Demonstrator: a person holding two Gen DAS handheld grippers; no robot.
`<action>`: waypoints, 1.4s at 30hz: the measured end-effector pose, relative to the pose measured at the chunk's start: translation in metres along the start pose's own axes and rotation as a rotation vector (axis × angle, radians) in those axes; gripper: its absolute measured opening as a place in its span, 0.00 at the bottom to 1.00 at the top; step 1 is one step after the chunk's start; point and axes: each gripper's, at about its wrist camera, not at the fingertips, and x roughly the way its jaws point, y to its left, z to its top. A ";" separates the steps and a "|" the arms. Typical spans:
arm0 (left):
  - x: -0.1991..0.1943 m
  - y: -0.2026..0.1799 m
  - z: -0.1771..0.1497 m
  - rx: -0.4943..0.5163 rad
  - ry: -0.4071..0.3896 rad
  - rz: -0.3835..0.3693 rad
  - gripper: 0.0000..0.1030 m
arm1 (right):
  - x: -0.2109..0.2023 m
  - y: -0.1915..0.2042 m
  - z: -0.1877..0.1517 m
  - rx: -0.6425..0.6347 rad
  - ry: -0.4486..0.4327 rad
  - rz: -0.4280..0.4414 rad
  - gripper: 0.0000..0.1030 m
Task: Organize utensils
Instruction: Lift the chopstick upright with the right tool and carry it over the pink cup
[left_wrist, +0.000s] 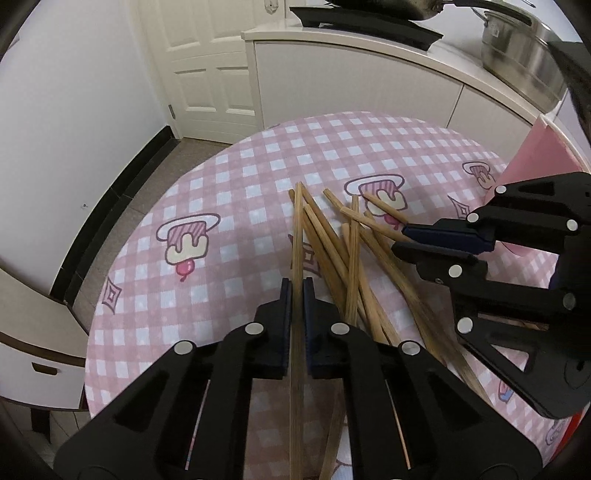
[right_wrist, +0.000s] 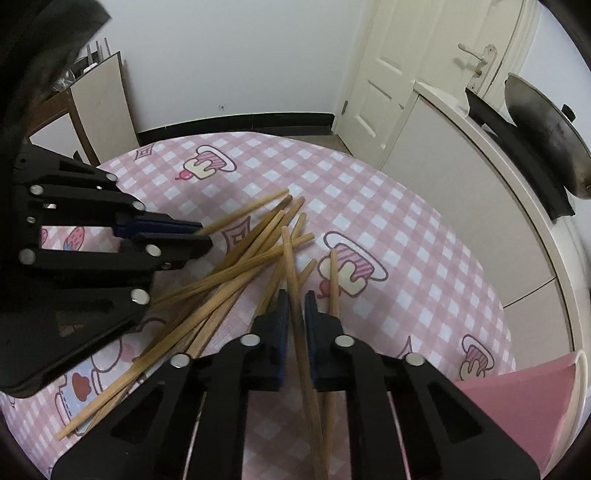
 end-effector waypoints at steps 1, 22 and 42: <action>-0.002 0.000 0.000 -0.002 -0.003 0.000 0.06 | -0.004 0.000 0.000 0.004 -0.011 0.002 0.06; -0.171 -0.036 0.016 0.001 -0.358 0.009 0.06 | -0.171 -0.021 -0.001 0.092 -0.367 0.045 0.05; -0.236 -0.111 0.088 -0.038 -0.607 -0.177 0.06 | -0.291 -0.103 -0.014 0.209 -0.588 -0.085 0.04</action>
